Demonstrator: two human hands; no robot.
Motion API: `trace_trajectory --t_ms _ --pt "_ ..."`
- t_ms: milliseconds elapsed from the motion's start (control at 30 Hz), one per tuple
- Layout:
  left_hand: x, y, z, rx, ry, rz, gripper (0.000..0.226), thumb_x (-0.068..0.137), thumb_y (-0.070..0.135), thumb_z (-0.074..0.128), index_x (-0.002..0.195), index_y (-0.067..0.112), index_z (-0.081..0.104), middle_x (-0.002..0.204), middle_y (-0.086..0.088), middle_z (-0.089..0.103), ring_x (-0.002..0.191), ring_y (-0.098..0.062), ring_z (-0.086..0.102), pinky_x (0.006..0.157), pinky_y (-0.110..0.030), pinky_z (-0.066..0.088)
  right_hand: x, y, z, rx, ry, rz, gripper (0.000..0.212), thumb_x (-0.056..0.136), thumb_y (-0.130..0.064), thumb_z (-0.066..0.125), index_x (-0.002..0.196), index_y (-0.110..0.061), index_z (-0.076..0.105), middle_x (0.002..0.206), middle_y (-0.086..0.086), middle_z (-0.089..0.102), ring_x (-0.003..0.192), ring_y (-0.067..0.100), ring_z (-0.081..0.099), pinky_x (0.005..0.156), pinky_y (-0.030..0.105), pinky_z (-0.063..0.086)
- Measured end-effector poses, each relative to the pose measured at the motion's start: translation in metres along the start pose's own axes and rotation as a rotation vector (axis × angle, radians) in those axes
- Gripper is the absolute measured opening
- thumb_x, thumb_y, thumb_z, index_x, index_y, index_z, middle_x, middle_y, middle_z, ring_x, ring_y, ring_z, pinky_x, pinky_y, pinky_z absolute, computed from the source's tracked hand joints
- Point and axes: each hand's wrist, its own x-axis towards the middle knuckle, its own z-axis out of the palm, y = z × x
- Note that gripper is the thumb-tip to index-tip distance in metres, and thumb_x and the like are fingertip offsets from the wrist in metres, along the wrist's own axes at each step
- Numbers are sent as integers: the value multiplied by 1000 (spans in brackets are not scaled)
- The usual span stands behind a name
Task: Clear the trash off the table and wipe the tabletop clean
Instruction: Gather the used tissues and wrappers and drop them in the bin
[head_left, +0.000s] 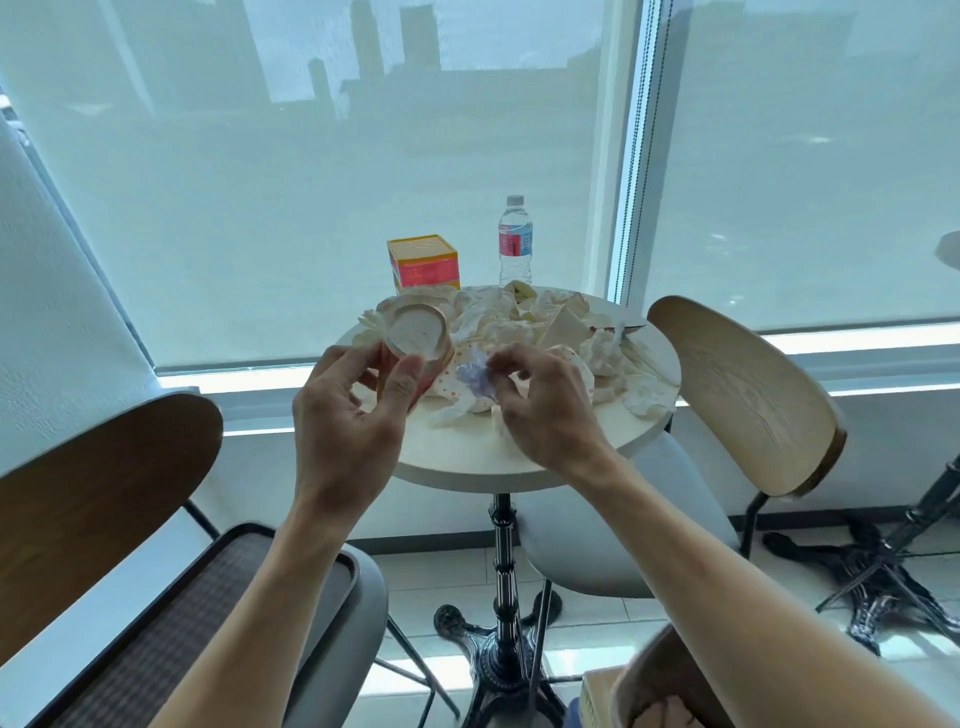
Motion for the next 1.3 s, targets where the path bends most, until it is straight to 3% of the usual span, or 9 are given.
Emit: trace_trajectory --t_ms 200,400,500,567,700,800,967,1100,1300 --pt "-19 12 19 -87 -32 16 14 86 49 57 91 39 66 88 5 64 81 -17 59 66 -37 47 -21 10 -47 142 82 55 9 93 -15 64 95 -21 71 82 -21 62 79 -5 56 71 2 40" --pt "-43 36 45 -126 -73 47 19 88 44 58 98 31 67 92 -4 66 85 -26 61 69 -38 48 -65 33 -103 211 125 124 14 90 -9 65 84 -21 68 77 -14 64 74 -4 57 70 9 45" --pt "-58 49 57 -174 -124 35 18 88 43 59 99 31 68 95 -7 67 86 -31 62 73 -54 50 -97 59 -126 130 -24 271 9 91 -15 65 85 -19 71 80 -9 68 78 5 62 72 18 50" --pt "-71 58 68 -213 -186 17 18 89 41 59 100 31 68 97 -10 68 88 -33 63 73 -57 52 -123 81 -135 107 -164 408 8 92 -12 64 90 -13 72 83 -2 70 79 10 62 68 14 48" --pt "-97 72 87 -318 -301 -65 14 89 37 60 101 32 67 100 -12 68 89 -27 66 67 -36 58 -176 125 -138 -33 -428 597 10 90 -14 63 86 -20 69 79 -6 68 75 8 62 63 15 45" --pt "-118 75 102 -313 -387 -112 20 85 42 60 102 35 68 97 -7 68 86 -32 62 71 -52 54 -202 149 -136 -74 -473 686 14 89 -15 63 80 -26 69 75 -11 67 73 8 62 65 19 44" --pt "-159 63 129 -334 -514 -222 24 82 46 60 98 33 71 95 -7 67 82 -32 63 67 -53 54 -209 157 -143 -58 -434 701 9 94 -22 62 95 -24 71 86 -9 67 83 7 63 72 21 47" --pt "-198 38 150 -310 -627 -373 28 77 52 62 95 34 73 90 7 68 83 -26 64 71 -51 56 -196 154 -156 -10 -305 690 11 93 -22 62 92 -25 73 84 -7 70 82 10 65 72 23 49" --pt "-239 18 168 -168 -889 -464 26 90 29 66 114 21 71 97 5 69 88 -17 63 78 -30 57 -174 138 -169 61 -199 648 10 95 -21 61 95 -22 71 85 -1 69 81 11 64 79 25 51"
